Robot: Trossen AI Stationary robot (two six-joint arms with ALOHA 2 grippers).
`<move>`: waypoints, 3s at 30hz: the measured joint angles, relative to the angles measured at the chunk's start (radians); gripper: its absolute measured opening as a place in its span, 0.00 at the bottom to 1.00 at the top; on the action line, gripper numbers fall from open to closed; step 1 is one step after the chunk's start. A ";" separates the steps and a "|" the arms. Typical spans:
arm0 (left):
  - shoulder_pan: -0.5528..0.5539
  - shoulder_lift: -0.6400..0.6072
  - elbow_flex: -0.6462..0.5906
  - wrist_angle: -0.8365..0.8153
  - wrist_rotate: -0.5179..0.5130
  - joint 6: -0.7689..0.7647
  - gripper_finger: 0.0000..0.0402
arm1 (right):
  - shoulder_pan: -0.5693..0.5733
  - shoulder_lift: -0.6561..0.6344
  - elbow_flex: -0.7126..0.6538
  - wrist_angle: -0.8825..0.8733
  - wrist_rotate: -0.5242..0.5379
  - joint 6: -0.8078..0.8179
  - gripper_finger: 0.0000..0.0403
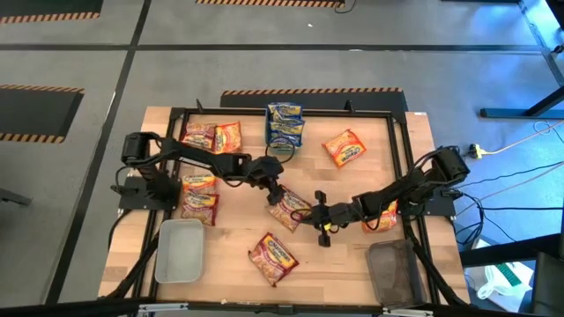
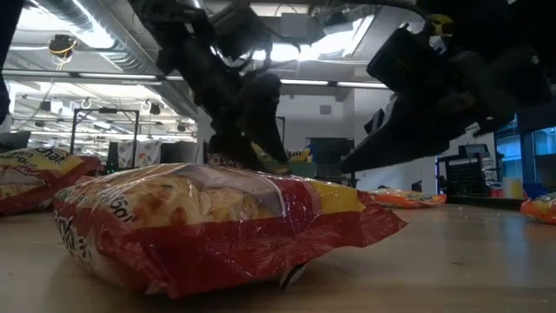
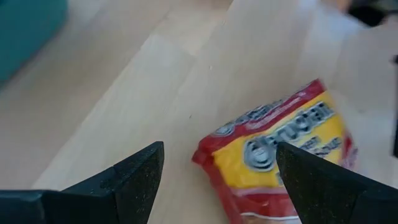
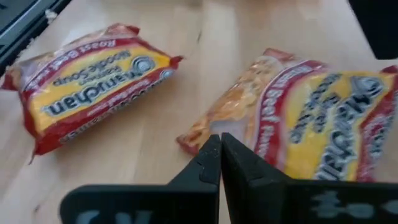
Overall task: Sort Maruchan noodles
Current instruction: Put the red noodle pack into the gray bin
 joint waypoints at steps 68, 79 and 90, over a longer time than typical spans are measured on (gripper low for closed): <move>0.078 0.241 0.032 0.236 0.546 -0.034 0.48 | 0.007 0.163 0.003 0.087 0.139 -0.044 0.00; 0.071 0.241 0.032 0.245 0.525 0.058 0.27 | -0.007 0.163 0.039 0.083 0.159 0.033 0.10; 0.034 0.229 0.033 0.247 0.458 0.132 0.13 | -0.006 0.084 0.040 0.039 0.052 0.056 0.52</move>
